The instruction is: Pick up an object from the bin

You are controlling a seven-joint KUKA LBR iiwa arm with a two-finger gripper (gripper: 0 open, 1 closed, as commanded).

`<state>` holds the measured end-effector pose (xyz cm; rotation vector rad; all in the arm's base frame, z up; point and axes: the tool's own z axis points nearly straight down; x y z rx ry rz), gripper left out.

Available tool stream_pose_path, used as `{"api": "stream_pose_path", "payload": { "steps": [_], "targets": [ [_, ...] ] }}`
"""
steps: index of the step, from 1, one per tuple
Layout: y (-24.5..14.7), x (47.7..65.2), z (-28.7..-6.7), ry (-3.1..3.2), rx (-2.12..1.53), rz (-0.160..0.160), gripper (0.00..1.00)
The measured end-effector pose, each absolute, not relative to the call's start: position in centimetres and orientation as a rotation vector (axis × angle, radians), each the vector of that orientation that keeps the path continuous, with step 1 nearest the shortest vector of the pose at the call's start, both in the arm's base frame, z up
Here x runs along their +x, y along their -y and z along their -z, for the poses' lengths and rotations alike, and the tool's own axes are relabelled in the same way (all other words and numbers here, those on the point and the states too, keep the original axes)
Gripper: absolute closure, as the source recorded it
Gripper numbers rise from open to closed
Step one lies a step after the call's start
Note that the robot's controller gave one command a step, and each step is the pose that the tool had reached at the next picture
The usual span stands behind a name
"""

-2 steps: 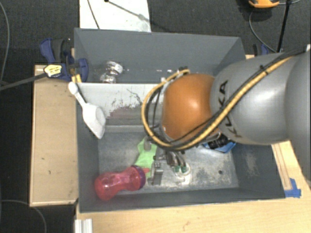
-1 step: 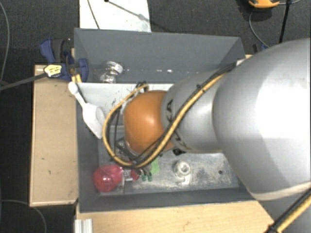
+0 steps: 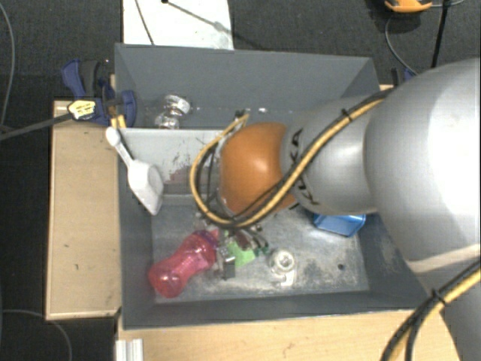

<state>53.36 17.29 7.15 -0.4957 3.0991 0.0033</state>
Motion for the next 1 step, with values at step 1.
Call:
{"api": "stream_pose_path", "payload": {
  "steps": [1],
  "targets": [
    [-17.72, 51.2, -7.07, -3.122, -0.338, 0.003, 0.0]
  ]
}}
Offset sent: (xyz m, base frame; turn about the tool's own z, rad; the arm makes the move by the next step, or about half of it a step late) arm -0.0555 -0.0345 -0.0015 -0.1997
